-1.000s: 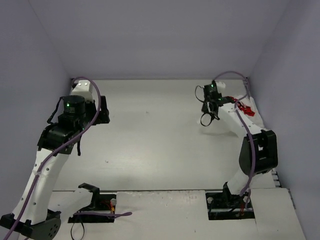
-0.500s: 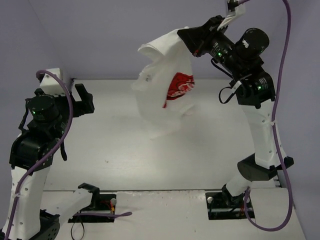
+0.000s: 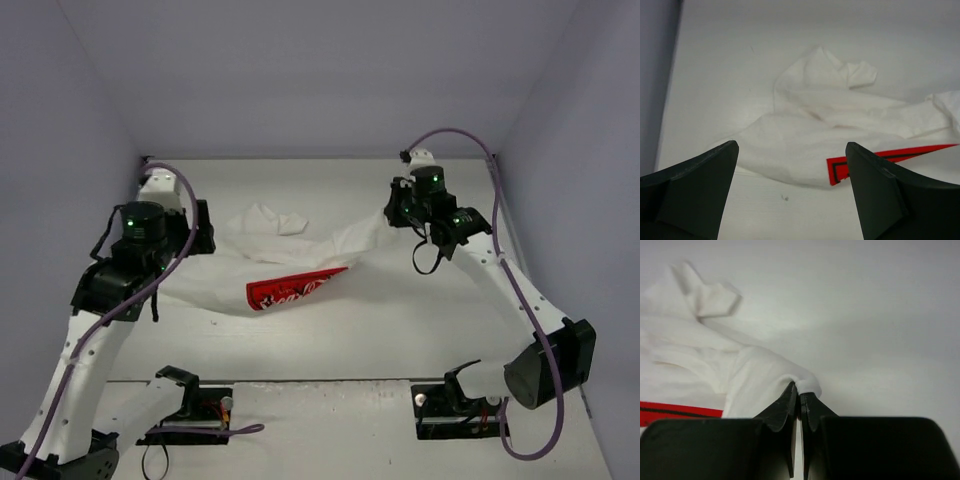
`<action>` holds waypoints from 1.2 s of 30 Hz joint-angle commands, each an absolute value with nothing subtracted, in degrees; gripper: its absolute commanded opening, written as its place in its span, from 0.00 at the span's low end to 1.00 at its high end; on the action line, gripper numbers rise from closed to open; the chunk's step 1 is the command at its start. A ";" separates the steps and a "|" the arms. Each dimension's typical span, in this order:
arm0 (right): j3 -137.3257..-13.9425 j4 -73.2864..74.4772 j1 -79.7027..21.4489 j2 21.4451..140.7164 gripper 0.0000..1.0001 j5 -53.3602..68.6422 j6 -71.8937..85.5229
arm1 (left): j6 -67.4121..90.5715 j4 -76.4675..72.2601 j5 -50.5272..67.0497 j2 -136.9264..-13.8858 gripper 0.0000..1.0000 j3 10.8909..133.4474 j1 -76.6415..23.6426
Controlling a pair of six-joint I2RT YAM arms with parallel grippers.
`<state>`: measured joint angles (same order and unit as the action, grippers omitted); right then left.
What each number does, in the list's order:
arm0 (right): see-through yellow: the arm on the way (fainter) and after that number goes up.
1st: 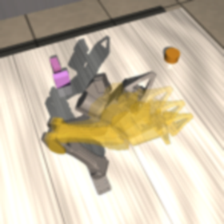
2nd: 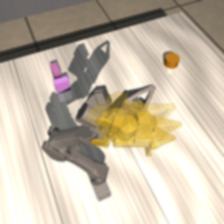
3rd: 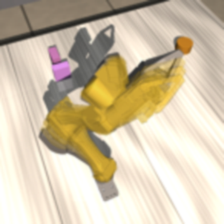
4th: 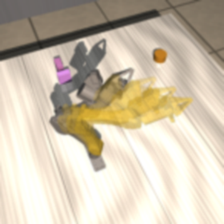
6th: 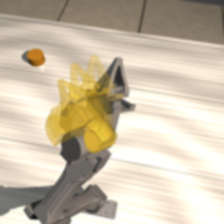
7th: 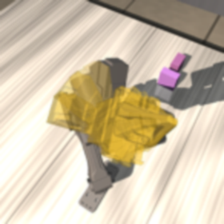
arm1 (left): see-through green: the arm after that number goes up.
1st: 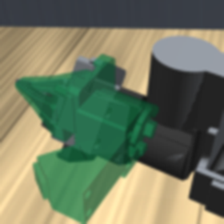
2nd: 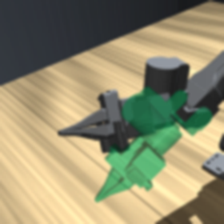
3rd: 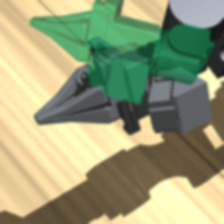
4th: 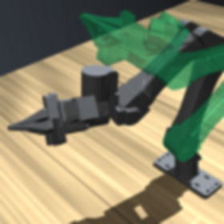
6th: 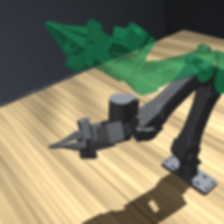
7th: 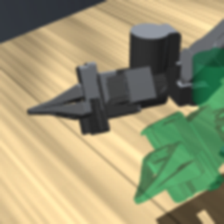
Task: Fold and stack the t-shirts
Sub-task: Move the tshirt to the center of the board, then flatten out the tshirt
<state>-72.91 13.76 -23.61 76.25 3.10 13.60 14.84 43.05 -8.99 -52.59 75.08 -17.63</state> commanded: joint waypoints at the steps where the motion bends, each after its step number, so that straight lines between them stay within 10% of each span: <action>1: -64.06 7.53 -18.02 76.38 0.00 -0.60 19.89 | 12.14 36.79 -1.00 -57.39 0.85 66.02 -17.86; 9: -59.22 6.59 -13.92 84.35 0.01 -0.70 23.38 | 10.01 28.27 4.08 -67.05 0.85 59.24 -18.95; 13: -56.74 6.59 -12.22 84.59 0.41 -3.52 22.46 | 6.39 24.68 2.05 -73.66 0.85 60.13 -19.34; 16: -57.53 6.59 -12.41 81.66 0.52 -2.10 17.41 | 3.49 21.89 1.00 -77.62 0.85 61.71 -19.34; 36: -57.34 3.63 -27.59 78.19 0.21 11.48 0.15 | -11.05 11.16 6.71 -89.85 0.66 58.43 -21.88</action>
<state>-57.80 7.46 -26.77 77.98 7.76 3.18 -7.76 15.39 5.43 -91.79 59.70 -21.61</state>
